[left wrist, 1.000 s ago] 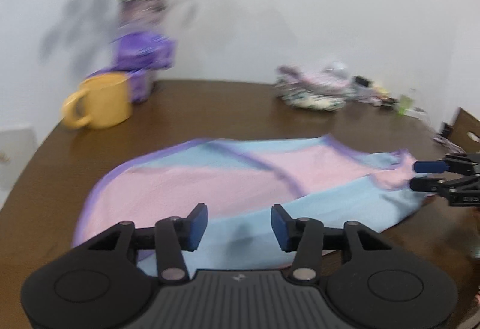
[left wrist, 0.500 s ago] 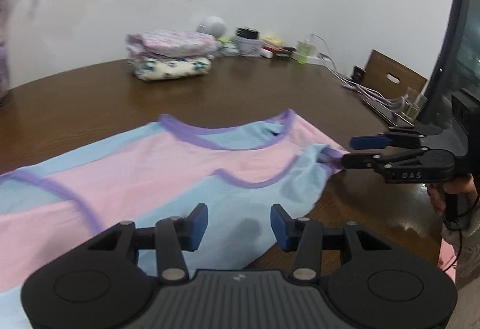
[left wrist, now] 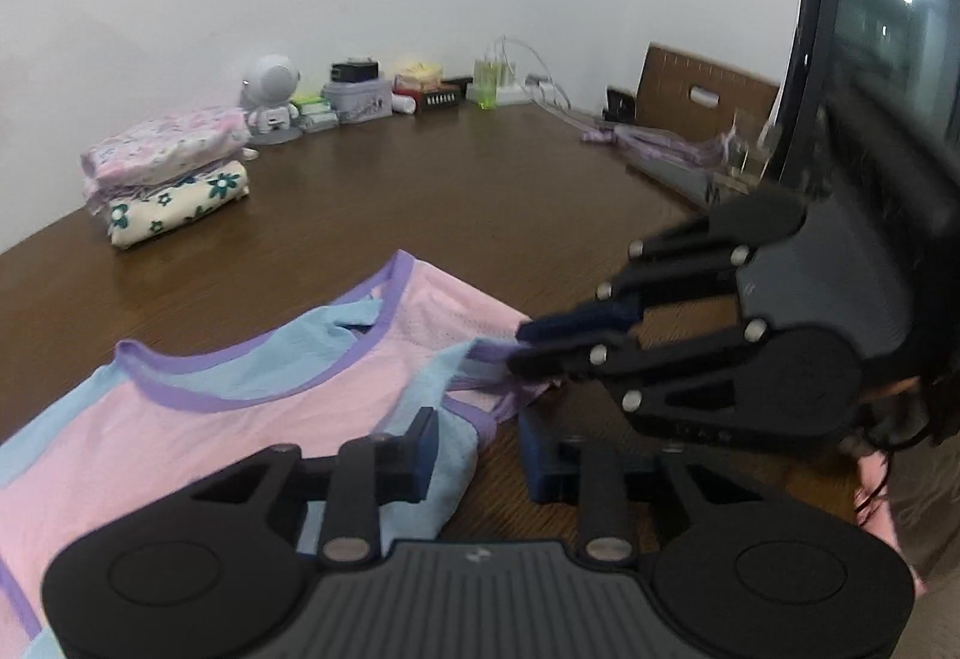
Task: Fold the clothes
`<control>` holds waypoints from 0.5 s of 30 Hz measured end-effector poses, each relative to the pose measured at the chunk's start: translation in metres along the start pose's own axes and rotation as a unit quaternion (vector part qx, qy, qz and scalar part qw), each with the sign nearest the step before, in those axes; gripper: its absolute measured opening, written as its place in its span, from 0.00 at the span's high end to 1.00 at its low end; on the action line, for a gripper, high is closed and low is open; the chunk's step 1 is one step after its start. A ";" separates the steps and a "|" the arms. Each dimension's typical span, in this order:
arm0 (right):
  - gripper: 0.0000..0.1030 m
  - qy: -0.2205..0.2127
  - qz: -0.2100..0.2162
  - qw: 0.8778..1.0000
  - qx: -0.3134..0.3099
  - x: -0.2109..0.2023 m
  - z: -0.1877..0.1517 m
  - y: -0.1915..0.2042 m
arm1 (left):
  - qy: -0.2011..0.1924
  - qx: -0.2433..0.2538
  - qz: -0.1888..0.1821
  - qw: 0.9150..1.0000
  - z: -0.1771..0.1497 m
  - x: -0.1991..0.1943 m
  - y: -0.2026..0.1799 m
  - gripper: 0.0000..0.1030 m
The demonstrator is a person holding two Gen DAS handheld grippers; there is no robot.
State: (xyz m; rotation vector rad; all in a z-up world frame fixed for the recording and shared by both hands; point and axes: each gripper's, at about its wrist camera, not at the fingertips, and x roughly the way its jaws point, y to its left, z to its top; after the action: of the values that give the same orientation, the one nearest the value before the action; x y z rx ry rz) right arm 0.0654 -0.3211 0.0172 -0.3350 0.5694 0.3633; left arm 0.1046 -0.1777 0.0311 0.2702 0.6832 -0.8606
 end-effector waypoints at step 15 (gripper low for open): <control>0.92 -0.031 0.008 0.999 0.015 0.000 -0.007 -0.013 | 0.015 -0.003 0.020 1.000 0.004 0.018 -0.008 0.96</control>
State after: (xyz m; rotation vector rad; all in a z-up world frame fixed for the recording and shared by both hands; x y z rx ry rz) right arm 0.0674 -0.3351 0.0142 -0.2896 0.5174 0.3794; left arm 0.1079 -0.1957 0.0230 0.2900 0.7063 -0.8174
